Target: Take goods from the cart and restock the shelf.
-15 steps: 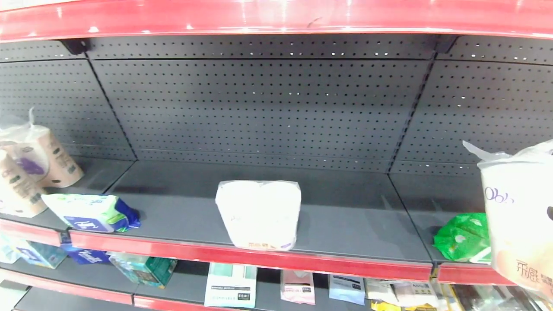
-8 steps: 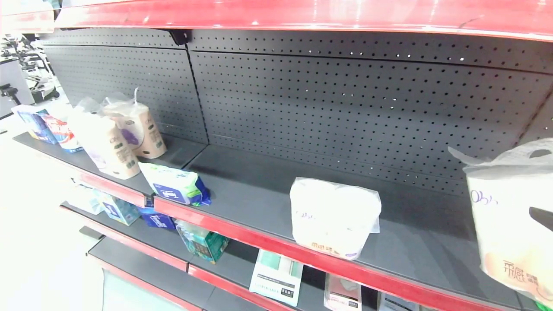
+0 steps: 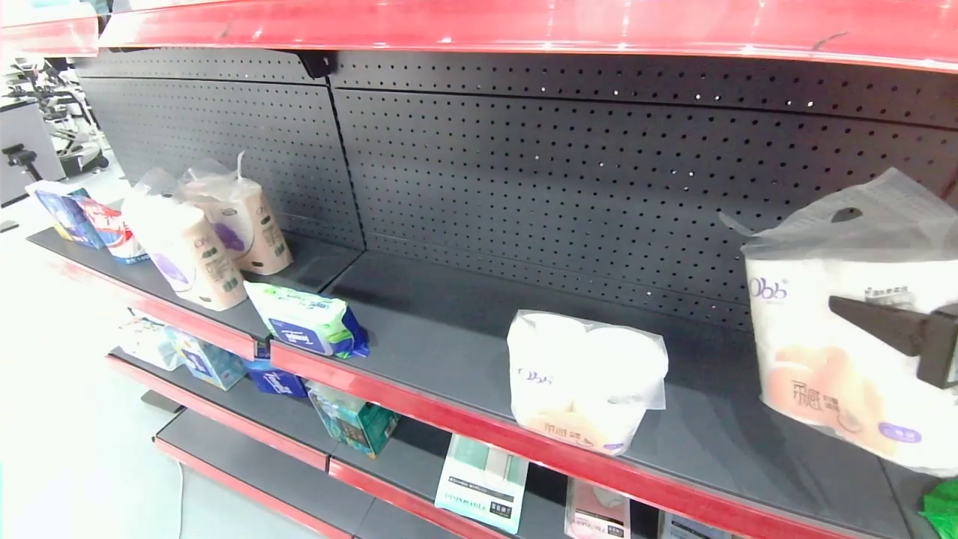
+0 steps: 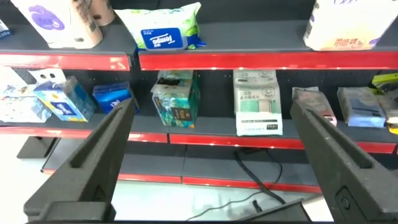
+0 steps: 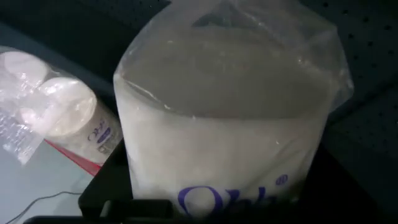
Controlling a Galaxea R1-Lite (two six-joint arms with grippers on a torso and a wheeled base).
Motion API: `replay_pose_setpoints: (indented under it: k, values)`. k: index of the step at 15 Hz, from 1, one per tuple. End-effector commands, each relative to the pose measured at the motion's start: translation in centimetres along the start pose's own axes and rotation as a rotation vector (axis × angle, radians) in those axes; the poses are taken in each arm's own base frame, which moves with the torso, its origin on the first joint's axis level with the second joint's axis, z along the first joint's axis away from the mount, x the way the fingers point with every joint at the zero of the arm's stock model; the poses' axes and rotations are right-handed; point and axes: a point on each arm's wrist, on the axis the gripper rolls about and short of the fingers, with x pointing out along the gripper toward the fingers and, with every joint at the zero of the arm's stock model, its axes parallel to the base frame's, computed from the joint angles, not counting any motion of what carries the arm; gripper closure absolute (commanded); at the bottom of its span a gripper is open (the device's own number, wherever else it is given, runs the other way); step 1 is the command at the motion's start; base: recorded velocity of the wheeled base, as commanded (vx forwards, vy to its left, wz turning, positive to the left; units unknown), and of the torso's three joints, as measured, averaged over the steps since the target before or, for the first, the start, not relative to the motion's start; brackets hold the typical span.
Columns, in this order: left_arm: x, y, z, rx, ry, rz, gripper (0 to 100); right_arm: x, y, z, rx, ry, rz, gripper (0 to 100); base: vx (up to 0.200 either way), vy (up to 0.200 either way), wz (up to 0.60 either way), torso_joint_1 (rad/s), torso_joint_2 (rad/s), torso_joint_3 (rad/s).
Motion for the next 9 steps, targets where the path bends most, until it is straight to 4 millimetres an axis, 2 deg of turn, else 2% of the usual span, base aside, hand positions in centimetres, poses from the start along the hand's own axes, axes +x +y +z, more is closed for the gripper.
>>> replay_pose_setpoints:
  k: [1, 3, 6, 9]
  values:
    - [0.2, 0.0, 0.0, -0.001, 0.012, -0.001, 0, 4.3, -0.7, -1.2, -0.006, 0.105, 0.018, 100, 0.000, 0.000, 0.00, 0.000, 0.00, 0.000]
    - [0.4, 0.0, 0.1, 0.007, 0.029, -0.002, 0, 6.5, -0.9, -1.7, -0.001, 0.118, 0.056, 100, 0.000, 0.000, 0.00, 0.000, 0.00, 0.000]
    - [0.8, 0.0, -0.4, 0.014, 0.055, -0.005, 0, 10.9, -0.8, -3.0, -0.001, 0.049, 0.160, 100, 0.000, 0.000, 0.00, 0.000, 0.00, 0.000]
    - [0.8, 0.0, -0.6, 0.017, 0.062, -0.002, 0, 13.1, -0.5, -3.8, -0.005, 0.021, 0.239, 100, 0.000, 0.000, 0.00, 0.000, 0.00, 0.000]
